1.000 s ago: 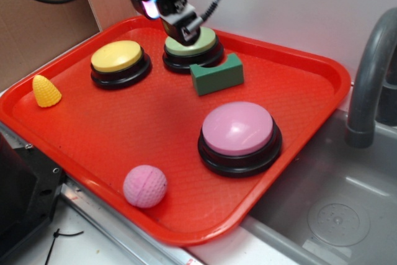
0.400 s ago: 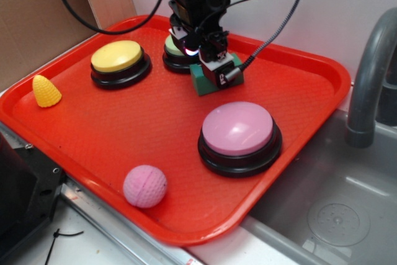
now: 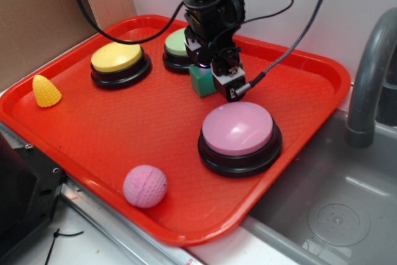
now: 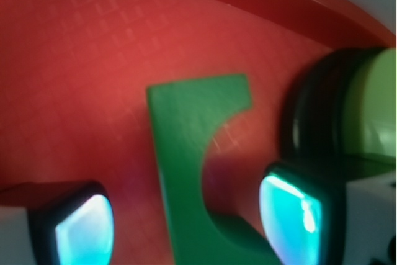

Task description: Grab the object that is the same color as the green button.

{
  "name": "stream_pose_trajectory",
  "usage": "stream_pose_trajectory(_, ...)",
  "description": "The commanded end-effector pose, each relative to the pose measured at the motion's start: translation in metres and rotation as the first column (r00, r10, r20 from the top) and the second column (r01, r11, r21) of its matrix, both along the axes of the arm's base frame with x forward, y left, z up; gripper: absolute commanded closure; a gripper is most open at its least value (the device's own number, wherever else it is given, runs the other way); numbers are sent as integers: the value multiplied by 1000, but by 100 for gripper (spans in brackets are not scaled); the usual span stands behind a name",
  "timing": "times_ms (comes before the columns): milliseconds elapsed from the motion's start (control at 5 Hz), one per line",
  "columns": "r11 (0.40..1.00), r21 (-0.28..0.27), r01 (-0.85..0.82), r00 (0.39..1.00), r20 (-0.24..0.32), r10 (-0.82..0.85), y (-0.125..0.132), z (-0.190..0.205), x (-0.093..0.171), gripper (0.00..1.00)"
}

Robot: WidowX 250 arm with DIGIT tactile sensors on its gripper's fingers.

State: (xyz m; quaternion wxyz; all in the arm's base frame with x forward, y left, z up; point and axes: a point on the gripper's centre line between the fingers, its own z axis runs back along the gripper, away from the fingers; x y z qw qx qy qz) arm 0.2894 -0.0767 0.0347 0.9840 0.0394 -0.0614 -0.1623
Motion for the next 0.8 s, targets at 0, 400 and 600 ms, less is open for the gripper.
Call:
stream_pose_trajectory(0,999,-24,24,999,47,-23,-13,9,12,0)
stream_pose_trajectory(400,998,-58,-31,999,6,32,-5,3,14,100)
stream_pose_trajectory(600,999,-4,-45,998,-32,45,2,13,10,100)
